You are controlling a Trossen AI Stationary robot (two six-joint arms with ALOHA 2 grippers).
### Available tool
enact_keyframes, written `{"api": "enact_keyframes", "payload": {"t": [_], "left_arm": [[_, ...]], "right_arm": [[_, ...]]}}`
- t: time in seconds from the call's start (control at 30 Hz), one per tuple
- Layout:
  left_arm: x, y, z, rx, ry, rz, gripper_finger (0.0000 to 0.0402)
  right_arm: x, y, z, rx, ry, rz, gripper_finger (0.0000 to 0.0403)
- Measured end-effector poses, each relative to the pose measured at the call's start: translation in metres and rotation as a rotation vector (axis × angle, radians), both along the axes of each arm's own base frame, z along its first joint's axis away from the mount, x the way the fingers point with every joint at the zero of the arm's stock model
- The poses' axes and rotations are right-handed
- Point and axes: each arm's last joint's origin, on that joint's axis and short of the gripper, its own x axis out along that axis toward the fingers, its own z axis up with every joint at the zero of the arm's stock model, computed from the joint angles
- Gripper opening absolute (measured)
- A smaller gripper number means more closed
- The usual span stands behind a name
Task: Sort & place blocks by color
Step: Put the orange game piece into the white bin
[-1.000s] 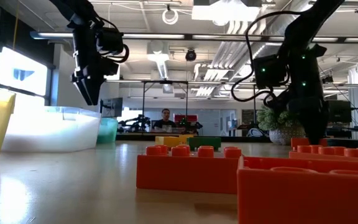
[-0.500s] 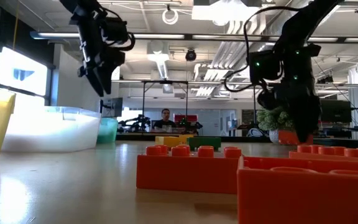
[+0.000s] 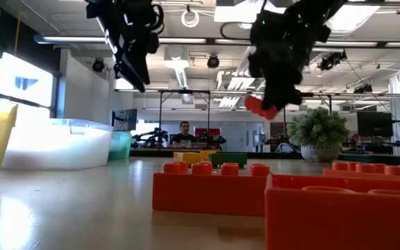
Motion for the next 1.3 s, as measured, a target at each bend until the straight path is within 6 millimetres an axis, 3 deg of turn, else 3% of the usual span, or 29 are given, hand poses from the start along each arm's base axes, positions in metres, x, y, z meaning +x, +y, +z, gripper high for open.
{"api": "enact_keyframes", "payload": {"t": [0.27,0.47,0.7,1.3], "left_arm": [[0.028,-0.024,0.008,0.042,-0.152,-0.201,0.0216],[0.049,-0.044,0.017,0.025,-0.327,-0.352,0.0216],[0.062,-0.067,0.022,0.005,-0.406,-0.463,0.0216],[0.078,-0.103,0.030,-0.048,-0.482,-0.424,0.0216]], "right_arm": [[0.027,0.020,0.035,-0.068,-0.200,0.083,0.0101],[0.040,0.042,0.045,-0.076,-0.332,0.122,0.0101],[0.049,0.068,0.052,-0.091,-0.418,0.124,0.0101],[0.055,0.116,0.064,-0.109,-0.551,0.062,0.0101]]}}
